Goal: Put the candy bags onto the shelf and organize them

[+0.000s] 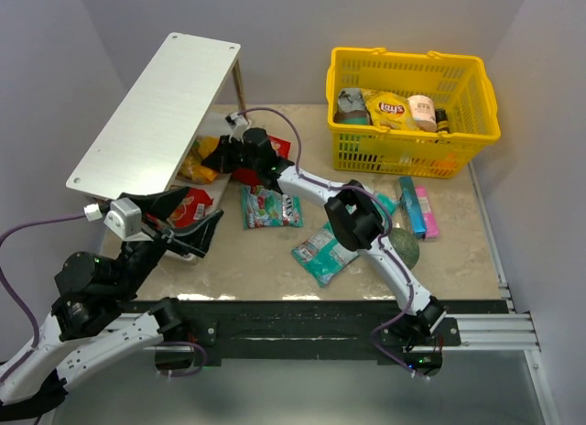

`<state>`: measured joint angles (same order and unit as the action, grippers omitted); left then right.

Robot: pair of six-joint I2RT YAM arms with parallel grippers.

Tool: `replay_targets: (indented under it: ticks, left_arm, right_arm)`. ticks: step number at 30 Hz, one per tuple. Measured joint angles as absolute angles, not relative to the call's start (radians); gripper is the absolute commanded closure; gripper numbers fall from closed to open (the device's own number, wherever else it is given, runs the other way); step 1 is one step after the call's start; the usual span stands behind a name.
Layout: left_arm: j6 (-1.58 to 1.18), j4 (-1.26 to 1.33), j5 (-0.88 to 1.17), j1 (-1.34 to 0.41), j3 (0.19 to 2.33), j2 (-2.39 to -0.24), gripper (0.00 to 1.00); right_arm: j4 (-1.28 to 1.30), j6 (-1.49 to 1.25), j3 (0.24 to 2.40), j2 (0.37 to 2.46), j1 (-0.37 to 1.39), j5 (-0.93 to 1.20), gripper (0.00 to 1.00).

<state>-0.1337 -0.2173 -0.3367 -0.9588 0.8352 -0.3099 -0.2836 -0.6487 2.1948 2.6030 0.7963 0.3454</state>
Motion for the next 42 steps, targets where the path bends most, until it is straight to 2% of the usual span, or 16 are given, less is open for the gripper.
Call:
replay_targets:
  ticks: [11,20,21,24,25,26,28,29,33,42]
  left_arm:
    - [-0.134,-0.215,-0.337,-0.959,0.820,-0.312,0.01]
    - [-0.134,-0.215,-0.338,-0.959,0.819,-0.312,0.00]
    - [-0.134,-0.215,-0.338,-0.959,0.819,-0.312,0.00]
    - [-0.134,-0.215,-0.341,-0.959,0.819,-0.314,0.01]
    - [-0.134,-0.215,-0.342,-0.959,0.819,-0.314,0.01]
    - [-0.134,-0.215,-0.343,-0.959,0.819,-0.315,0.01]
    - [-0.134,-0.215,-0.345,-0.959,0.819,-0.315,0.00]
    - [-0.134,-0.215,-0.346,-0.959,0.819,-0.315,0.00]
    - [-0.134,-0.215,-0.347,-0.959,0.818,-0.315,0.00]
    - [-0.134,-0.215,-0.347,-0.959,0.811,-0.315,0.01]
  right_arm:
    - [-0.321,-0.664,2.081,2.532,0.802,0.376,1.00]
    - [-0.310,-0.688,2.081,2.532,0.806,0.416,0.91]
    - [-0.308,-0.691,2.081,2.532,0.806,0.416,0.89]
    - [-0.303,-0.704,2.081,2.532,0.806,0.416,0.72]
    - [-0.300,-0.708,2.081,2.532,0.806,0.415,0.66]
    - [-0.297,-0.710,2.081,2.532,0.807,0.414,0.54]
    - [-0.283,-0.714,2.081,2.532,0.808,0.410,0.46]
    - [-0.275,-0.713,2.081,2.532,0.810,0.405,0.38]
    - [-0.238,-0.707,2.048,2.514,0.813,0.346,0.31]
    - [-0.180,-0.704,1.873,2.321,0.812,0.231,0.28]
